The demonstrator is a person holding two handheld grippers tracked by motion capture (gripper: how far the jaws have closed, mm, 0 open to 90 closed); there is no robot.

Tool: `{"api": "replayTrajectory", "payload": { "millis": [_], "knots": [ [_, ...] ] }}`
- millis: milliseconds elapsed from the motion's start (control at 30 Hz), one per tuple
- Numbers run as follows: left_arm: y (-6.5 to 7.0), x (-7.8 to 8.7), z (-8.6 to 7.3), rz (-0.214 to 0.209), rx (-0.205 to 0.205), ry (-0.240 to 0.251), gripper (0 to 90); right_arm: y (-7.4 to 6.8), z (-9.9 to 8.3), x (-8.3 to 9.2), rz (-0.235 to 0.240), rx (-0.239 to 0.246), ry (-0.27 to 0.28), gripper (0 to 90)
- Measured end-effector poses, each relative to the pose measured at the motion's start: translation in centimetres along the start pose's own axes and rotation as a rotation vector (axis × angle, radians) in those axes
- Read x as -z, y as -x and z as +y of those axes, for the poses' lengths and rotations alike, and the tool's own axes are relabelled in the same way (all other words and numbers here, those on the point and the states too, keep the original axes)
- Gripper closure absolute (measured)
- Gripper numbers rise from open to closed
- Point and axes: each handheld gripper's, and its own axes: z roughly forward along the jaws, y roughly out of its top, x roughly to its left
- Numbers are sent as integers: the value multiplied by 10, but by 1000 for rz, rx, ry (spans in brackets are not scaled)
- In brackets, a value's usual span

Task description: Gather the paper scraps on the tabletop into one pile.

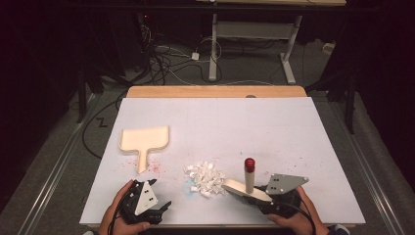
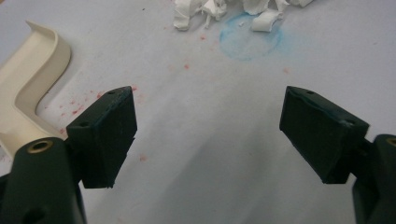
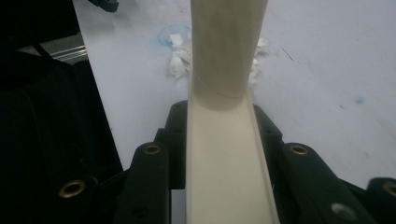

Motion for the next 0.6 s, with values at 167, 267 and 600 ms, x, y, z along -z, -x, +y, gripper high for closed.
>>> {"api": "replayTrajectory", "payload": {
  "millis": [167, 267, 600],
  "knots": [
    [-1, 0, -1, -1, 3, 4, 178, 1, 10, -18, 13, 10, 32, 687],
    [-1, -1, -1, -1, 4, 4, 178, 0, 17, -26, 18, 13, 43, 687],
    [0, 0, -1, -1, 0, 4, 178, -3, 27, -14, 8, 47, 93, 687]
  ]
}}
